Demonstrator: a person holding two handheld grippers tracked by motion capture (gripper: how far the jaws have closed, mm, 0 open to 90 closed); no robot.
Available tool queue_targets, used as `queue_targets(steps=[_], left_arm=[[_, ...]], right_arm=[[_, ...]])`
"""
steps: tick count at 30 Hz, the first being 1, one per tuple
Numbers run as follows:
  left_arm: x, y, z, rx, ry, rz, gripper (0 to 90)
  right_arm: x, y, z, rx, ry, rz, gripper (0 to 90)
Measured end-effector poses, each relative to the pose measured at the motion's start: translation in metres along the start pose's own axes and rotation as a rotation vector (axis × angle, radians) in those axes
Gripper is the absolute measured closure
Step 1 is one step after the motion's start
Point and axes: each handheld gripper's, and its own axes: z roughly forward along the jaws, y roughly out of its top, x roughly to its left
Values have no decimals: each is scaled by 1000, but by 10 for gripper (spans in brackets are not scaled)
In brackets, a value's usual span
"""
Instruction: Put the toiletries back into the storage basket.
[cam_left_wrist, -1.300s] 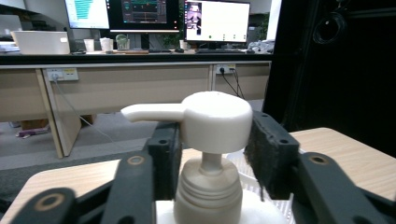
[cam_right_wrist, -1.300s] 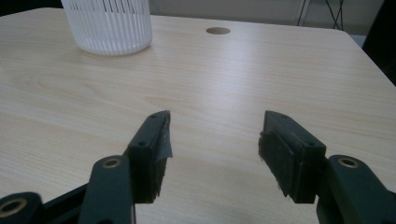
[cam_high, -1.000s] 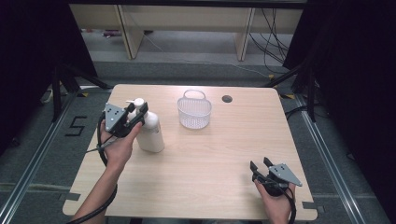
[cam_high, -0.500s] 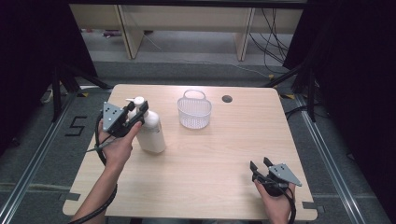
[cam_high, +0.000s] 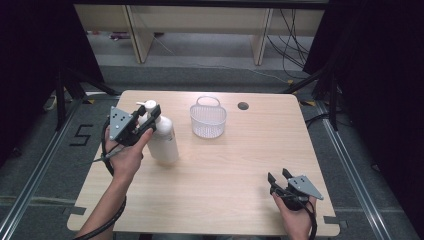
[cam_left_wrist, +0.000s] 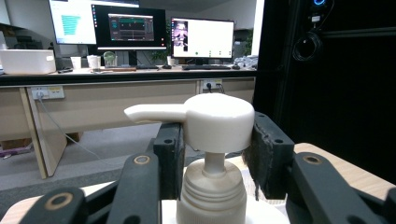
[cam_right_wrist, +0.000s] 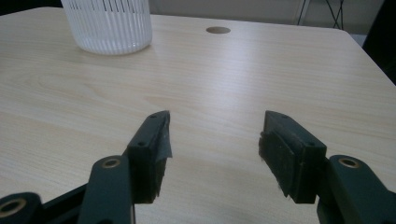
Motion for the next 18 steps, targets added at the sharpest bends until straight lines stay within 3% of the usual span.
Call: queue_targets(steps=[3,5,18], left_arm=[[-2,1,1,-9,-4,-1,592],[-2,2,2,-9,-5,-2,592],[-7,6,7,-22,-6,4,592]], right_arm=[[-1,0,0,-9,-9,-10,429],[1,0,0,0,-12,19,429],[2,0,-1,-2,-14,28,427]])
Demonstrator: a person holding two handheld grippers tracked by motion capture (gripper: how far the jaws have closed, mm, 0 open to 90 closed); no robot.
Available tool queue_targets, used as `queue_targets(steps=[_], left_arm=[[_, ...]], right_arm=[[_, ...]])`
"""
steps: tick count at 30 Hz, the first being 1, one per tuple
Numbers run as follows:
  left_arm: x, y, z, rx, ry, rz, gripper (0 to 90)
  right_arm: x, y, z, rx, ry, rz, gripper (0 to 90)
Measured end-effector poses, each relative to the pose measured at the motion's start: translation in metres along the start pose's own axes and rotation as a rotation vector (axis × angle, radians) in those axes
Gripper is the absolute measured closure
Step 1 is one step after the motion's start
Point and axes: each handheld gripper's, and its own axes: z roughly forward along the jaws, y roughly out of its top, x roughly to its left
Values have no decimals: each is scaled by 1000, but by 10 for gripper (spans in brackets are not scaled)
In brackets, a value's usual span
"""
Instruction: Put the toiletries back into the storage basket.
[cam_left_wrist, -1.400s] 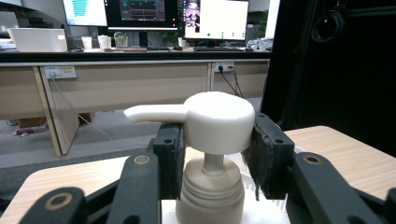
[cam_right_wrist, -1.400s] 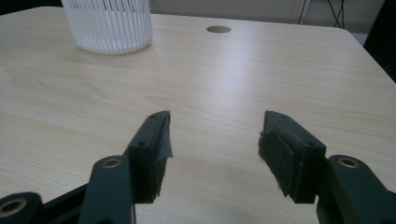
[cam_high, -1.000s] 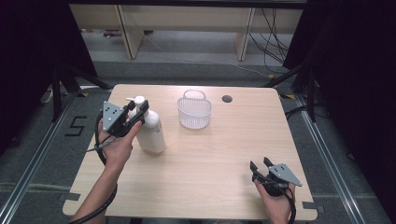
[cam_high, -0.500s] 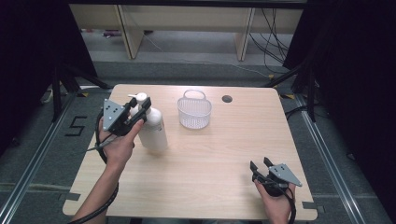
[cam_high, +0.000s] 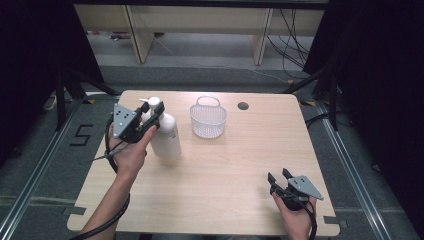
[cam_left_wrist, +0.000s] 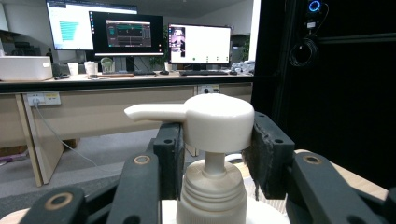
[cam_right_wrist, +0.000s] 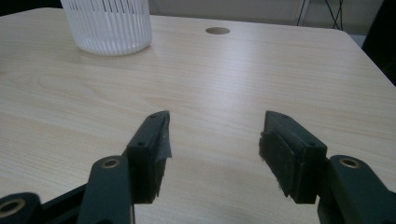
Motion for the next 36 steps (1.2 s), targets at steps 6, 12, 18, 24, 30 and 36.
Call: queue_targets(steps=[6,12,18,24,30,36], left_arm=[[-2,3,3,-8,-6,-1,592],[-4,4,6,-9,-9,1,592],[-6,7,10,-14,-14,0,593],[-8,10,15,-25,-19,4,592],[-10,12,18,-22,-22,12,592],[-13,14,24,-32,-32,7,593]], right_arm=[[0,0,-1,0,-4,2,426],[0,0,-1,4,-11,1,426],[-2,0,0,-4,-8,-24,426],[-2,0,0,-9,-9,-29,426],[1,0,-1,1,-8,15,426],[1,0,-1,4,-9,10,426]])
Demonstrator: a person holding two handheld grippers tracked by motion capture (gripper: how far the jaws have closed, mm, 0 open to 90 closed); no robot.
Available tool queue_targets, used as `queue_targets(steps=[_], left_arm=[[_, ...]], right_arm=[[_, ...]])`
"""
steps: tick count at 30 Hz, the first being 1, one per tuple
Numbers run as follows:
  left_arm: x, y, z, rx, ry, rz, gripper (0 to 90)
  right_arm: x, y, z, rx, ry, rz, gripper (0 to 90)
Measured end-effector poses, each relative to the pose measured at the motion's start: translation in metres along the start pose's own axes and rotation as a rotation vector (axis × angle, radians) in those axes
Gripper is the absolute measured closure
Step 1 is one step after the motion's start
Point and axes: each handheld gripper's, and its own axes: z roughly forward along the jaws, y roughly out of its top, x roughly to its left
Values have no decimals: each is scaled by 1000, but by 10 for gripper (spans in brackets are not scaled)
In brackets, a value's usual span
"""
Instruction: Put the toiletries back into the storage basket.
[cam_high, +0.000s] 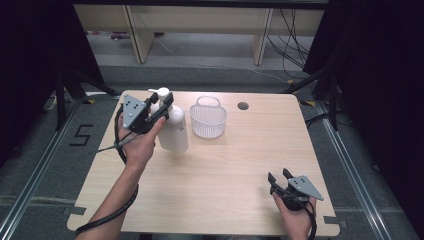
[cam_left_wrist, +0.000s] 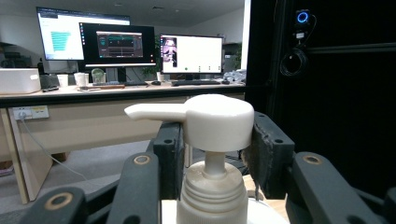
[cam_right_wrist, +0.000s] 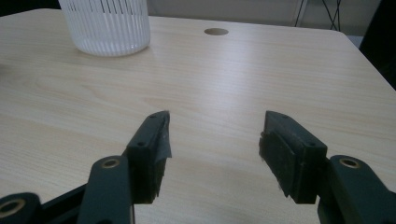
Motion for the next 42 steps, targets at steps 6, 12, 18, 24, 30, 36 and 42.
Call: queue_targets(steps=[6,12,18,24,30,36,42], left_arm=[[-2,3,4,-5,-6,4,593],[-4,5,8,-12,-12,3,592],[-6,6,13,-17,-24,6,592],[-7,7,16,-17,-29,8,592],[-8,9,21,-22,-35,9,592],[-9,10,24,-27,-37,6,592],[-10,12,29,-29,-40,11,592]], right_arm=[[0,0,0,2,2,-3,427],[0,0,0,1,1,-2,427],[0,0,0,-1,2,-1,426],[-1,0,0,0,1,-14,425],[-1,0,0,-5,3,-9,425],[0,0,0,0,3,0,424],[0,0,0,0,3,2,423]])
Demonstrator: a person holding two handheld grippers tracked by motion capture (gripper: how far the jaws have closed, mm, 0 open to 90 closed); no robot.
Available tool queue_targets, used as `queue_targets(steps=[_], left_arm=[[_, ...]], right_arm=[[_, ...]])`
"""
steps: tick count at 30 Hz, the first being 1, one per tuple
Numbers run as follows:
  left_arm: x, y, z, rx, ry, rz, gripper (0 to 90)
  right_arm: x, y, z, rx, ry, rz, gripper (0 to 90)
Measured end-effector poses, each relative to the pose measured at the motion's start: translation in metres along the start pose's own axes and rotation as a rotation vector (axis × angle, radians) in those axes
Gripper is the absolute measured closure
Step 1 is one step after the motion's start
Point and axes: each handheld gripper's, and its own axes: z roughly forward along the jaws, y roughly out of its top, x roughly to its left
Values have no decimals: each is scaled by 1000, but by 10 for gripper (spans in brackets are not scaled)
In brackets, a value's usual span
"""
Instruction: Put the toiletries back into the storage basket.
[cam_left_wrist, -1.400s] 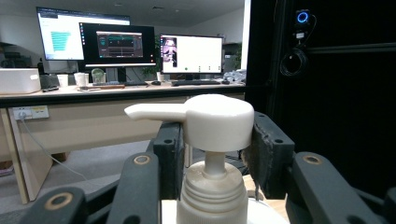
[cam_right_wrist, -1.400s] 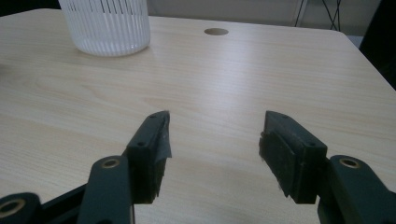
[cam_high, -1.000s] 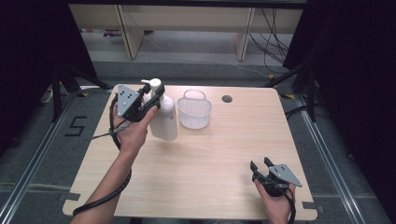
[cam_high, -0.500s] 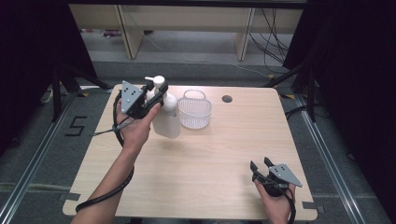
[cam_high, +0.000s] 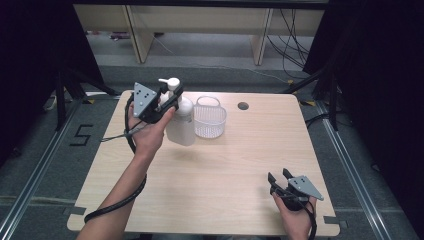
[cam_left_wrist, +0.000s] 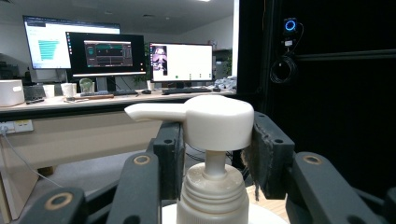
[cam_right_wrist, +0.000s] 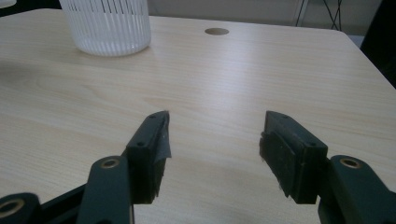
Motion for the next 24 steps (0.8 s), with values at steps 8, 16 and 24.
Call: queue_targets(steps=[8,16,24], left_arm=[[-1,1,5,-4,-6,2,592],[-1,2,9,-6,-7,3,592],[-2,5,13,-12,-8,2,592]], right_arm=[[-1,0,0,-4,0,-13,422],[-3,1,1,-8,-2,-44,421],[-3,1,1,-7,2,-48,422]])
